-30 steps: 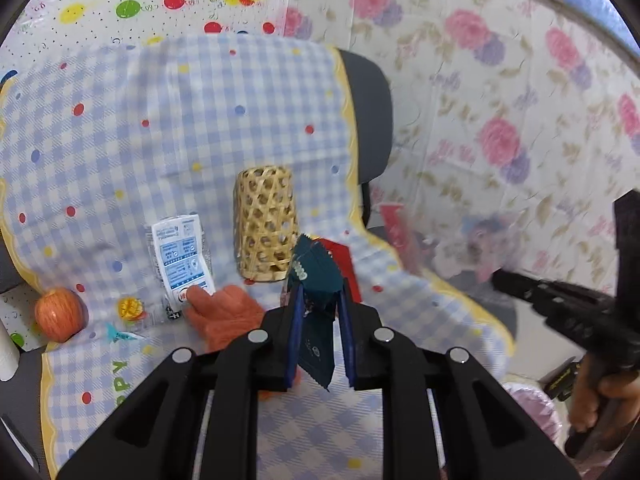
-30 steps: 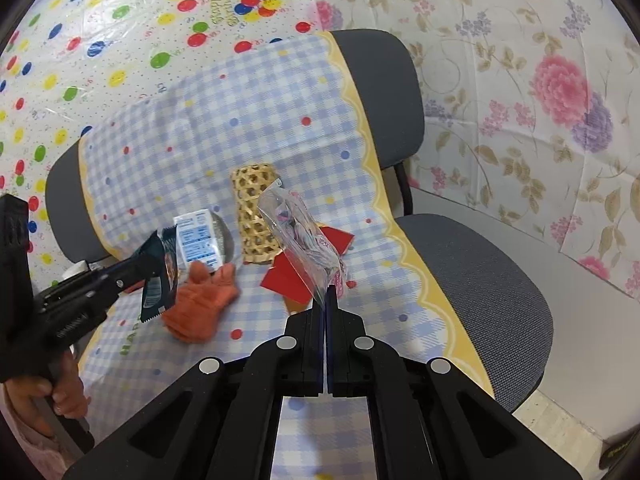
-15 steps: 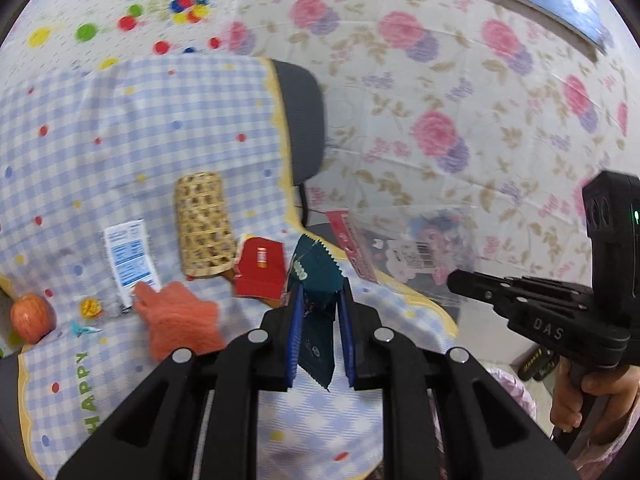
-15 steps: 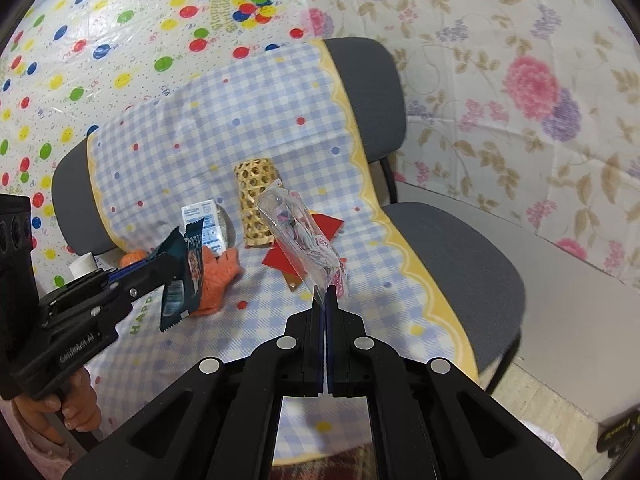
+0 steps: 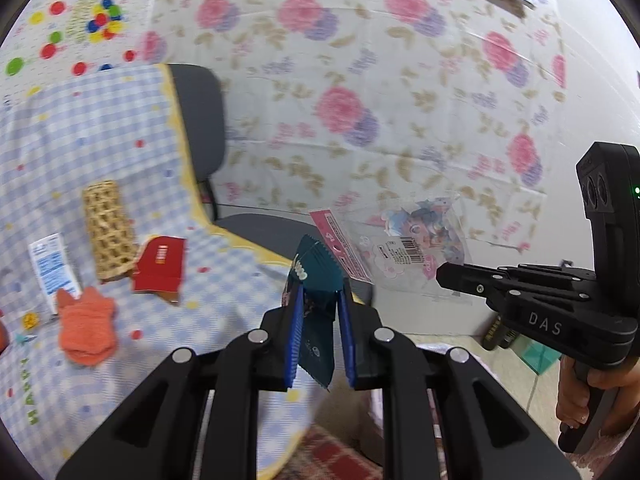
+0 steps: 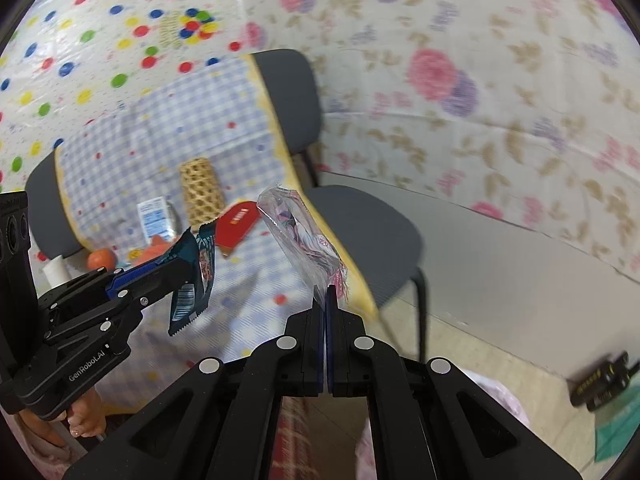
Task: Collect trash
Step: 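Carry the plastic bag and teal wrapper to the bin and release both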
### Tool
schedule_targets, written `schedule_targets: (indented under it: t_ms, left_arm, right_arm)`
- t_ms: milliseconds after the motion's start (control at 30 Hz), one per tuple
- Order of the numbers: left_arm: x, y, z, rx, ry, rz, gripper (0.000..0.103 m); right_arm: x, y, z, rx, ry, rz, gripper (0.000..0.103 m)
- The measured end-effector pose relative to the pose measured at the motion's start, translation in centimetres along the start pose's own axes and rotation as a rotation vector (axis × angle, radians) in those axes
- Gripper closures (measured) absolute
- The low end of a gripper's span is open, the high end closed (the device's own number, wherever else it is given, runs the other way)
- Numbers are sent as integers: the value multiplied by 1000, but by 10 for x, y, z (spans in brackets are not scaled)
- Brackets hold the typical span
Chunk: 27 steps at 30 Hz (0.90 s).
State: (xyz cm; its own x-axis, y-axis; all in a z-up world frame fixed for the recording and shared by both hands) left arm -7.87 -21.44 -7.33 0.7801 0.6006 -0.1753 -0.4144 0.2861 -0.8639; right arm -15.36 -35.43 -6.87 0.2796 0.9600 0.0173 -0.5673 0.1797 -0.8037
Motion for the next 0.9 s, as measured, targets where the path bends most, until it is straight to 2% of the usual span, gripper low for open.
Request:
schedule_targets:
  t_ms: [267,500,900]
  left_arm:
    - [-56,17,-17,43,121,-74,87]
    - [-102,35,-38,97,220,-140,87]
    - [-146,49,-62,144,270,-216,85]
  right_arm:
    - [-44,36,41,7,127,-79,102]
    - [-78,69,63,36,196,-155,102]
    - [-118,106,65,79,220,-250,102]
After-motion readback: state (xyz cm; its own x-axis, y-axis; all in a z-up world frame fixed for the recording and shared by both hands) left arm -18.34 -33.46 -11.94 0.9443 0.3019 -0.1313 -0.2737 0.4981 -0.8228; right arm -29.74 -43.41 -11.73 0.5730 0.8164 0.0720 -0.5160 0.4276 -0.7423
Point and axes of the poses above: each gripper's, at about its wrist camera, not at the fingertips, and z roughly against the way its jaws point, x to its left, y to its underside, the point moved 2 cm from there along -z, roughly the way its jaws point, and after that the axes turned 7 degrees about z, right-handed, at the moved point
